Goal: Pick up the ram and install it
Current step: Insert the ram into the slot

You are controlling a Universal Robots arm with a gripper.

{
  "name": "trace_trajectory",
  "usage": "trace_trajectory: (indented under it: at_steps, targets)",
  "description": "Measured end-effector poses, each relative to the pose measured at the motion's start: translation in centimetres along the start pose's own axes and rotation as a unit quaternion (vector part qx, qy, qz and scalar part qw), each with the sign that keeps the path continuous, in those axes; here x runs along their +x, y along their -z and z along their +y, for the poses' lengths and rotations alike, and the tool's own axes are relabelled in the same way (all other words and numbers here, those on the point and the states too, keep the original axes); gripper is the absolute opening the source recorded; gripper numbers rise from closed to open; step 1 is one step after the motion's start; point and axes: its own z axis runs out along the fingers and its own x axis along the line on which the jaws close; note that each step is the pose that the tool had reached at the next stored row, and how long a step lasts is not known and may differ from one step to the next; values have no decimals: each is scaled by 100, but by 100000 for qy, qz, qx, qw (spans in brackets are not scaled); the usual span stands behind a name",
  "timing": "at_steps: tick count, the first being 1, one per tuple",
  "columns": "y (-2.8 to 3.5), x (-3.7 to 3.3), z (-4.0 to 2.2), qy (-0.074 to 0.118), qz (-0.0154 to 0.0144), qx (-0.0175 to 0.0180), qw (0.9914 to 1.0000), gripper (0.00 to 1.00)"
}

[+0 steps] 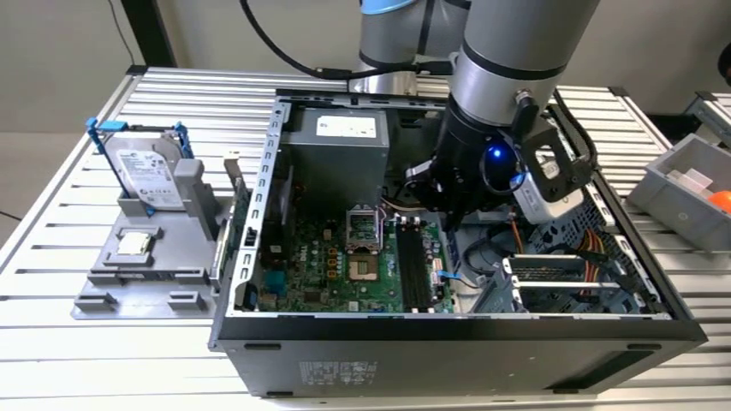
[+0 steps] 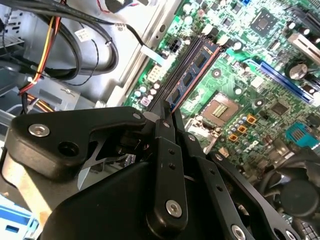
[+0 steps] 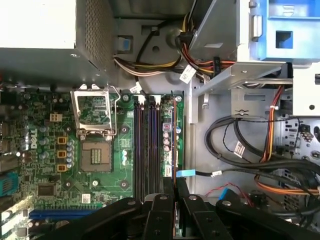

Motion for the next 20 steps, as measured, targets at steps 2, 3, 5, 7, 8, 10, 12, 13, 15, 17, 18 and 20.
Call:
trace_trajectory:
  at_steps: [2,3,5,7,8,10,12,13,15,17,18,20]
  targets:
    - [-32,1,12,81,4,-6,100000,0]
    - [-49,2,15,106,7,-3,100000,0]
    - [-85,4,17,131,9,-3,100000,0]
    - [-120,6,18,158,11,-10,100000,0]
    - [-134,7,18,177,11,-4,100000,0]
    - [-169,8,20,223,18,-2,100000,0]
    - [-203,10,24,263,17,-10,100000,0]
    - [-221,11,29,278,18,-18,100000,0]
    - [-252,13,38,290,7,-12,100000,0]
    - [-278,14,42,305,6,-13,100000,0]
    - [-295,15,44,307,6,-11,100000,0]
    - [-331,17,51,323,7,-14,99999,0]
